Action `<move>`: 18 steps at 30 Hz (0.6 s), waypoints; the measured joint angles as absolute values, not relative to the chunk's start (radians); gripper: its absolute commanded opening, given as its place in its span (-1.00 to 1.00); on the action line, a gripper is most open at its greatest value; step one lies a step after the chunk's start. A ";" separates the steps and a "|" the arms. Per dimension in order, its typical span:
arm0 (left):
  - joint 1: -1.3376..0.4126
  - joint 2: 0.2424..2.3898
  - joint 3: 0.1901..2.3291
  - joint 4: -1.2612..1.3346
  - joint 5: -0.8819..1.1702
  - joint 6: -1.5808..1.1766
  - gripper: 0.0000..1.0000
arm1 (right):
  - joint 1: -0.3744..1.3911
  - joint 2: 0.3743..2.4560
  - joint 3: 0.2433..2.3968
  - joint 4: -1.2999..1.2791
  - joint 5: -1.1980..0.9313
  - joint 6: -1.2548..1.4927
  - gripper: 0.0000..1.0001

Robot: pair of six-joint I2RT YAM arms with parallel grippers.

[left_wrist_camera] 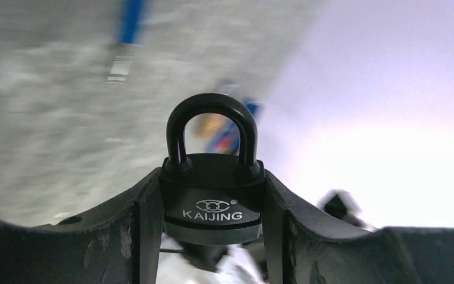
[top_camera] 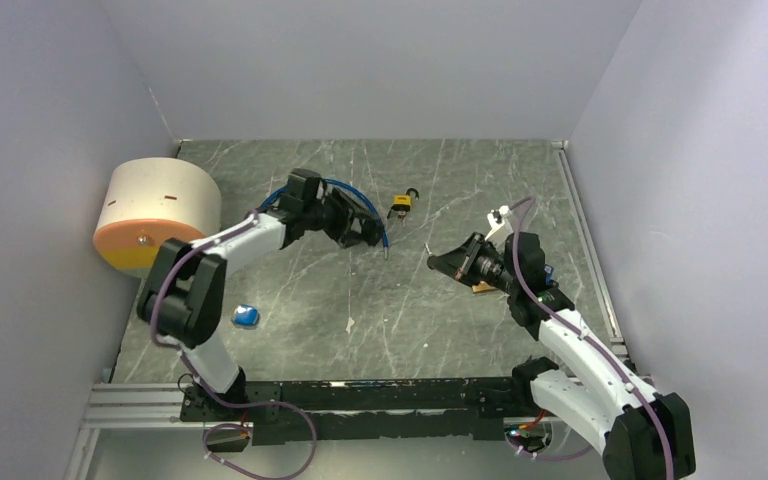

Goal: Unlock with the key
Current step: Pick up the lock from the center of the board, then place the lock at the center of the board.

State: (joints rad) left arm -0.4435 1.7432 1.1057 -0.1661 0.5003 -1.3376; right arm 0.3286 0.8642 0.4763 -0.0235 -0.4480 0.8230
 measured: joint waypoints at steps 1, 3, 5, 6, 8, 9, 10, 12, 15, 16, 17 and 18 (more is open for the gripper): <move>-0.430 1.706 1.092 -0.094 0.521 -1.401 -0.95 | 0.329 0.867 0.475 0.025 -0.461 0.858 -1.00; -0.415 1.642 1.065 0.062 0.552 -1.539 -0.95 | 0.329 0.871 0.474 0.111 -0.484 0.916 -1.00; -0.409 1.596 1.029 0.214 0.574 -1.671 -0.95 | 0.334 0.873 0.474 0.194 -0.505 0.975 -1.00; -0.408 1.579 1.009 0.291 0.582 -1.740 -0.95 | 0.340 0.873 0.474 0.244 -0.511 1.011 -1.00; -0.409 1.566 0.974 0.423 0.590 -1.854 -0.95 | 0.350 0.876 0.474 0.314 -0.523 1.061 -1.00; -0.409 1.565 0.958 0.484 0.589 -1.900 -0.95 | 0.357 0.882 0.474 0.356 -0.530 1.088 -1.00; -0.409 1.566 0.941 0.530 0.586 -1.940 -0.95 | 0.365 0.890 0.474 0.391 -0.536 1.110 -1.00; -0.410 1.566 0.923 0.571 0.582 -1.985 -0.95 | 0.380 0.914 0.479 0.440 -0.545 1.143 -1.00; -0.410 1.566 0.921 0.619 0.578 -2.029 -0.95 | 0.401 0.969 0.511 0.486 -0.562 1.179 -1.00; -0.410 1.566 0.921 0.632 0.578 -2.035 -0.95 | 0.406 0.982 0.520 0.498 -0.564 1.184 -1.00; -0.410 1.566 0.922 0.652 0.578 -2.042 -0.95 | 0.411 0.994 0.530 0.511 -0.568 1.190 -1.00; -0.409 1.566 0.922 0.670 0.578 -2.048 -0.95 | 0.414 1.003 0.537 0.524 -0.575 1.196 -1.00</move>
State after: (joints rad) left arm -0.4091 1.5658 0.9222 0.6697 0.5777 -2.0483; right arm 0.4141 1.0027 0.5365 0.5236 -0.5751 1.1965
